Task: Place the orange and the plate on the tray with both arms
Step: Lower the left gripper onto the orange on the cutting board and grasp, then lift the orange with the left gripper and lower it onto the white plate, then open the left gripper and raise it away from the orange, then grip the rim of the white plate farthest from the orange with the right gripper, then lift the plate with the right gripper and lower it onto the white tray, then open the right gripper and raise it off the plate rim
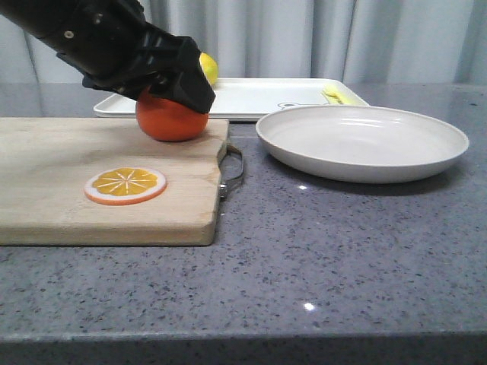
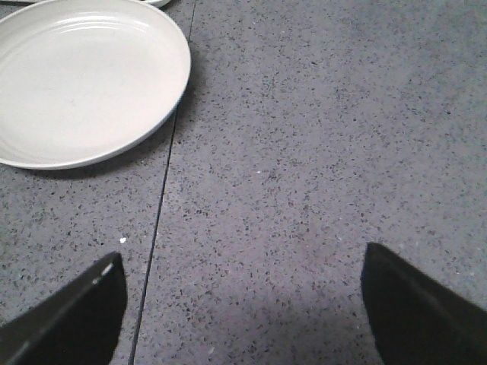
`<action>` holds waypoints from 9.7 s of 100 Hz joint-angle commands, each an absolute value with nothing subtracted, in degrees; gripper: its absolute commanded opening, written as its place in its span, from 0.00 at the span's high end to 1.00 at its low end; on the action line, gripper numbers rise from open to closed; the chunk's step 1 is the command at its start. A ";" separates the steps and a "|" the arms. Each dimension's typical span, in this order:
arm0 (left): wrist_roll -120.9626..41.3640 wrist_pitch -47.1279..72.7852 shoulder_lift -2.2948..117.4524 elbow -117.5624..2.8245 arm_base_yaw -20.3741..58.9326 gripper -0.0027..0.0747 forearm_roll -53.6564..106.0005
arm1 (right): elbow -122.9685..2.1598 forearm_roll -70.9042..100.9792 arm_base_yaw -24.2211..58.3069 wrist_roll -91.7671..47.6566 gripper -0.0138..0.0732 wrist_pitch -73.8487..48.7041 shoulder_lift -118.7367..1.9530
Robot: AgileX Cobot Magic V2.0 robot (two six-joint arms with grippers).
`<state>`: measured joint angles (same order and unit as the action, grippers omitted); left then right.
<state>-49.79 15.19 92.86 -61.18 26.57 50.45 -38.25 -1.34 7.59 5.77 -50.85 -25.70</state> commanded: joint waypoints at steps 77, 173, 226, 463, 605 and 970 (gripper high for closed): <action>-49.35 20.43 91.02 -70.41 29.25 0.64 51.79 | -40.17 -1.65 7.42 5.47 0.12 -47.91 -26.53; -49.35 19.38 108.62 -89.07 42.09 0.64 52.18 | -40.17 -1.65 7.42 5.47 0.12 -47.90 -26.53; -49.35 22.21 110.19 -89.07 42.09 0.45 51.80 | -40.17 -1.65 7.42 5.47 0.12 -47.88 -26.53; -47.94 -4.64 47.78 -28.20 22.34 0.14 49.50 | -40.17 1.92 7.42 5.47 0.13 -34.28 -27.84; -47.94 -4.64 50.36 -28.20 22.34 0.14 49.50 | -51.97 14.06 10.42 5.47 0.26 -16.97 -80.15; -47.94 -4.64 49.90 -28.20 22.34 0.14 50.28 | -116.88 13.63 10.40 1.90 0.23 -36.63 -115.47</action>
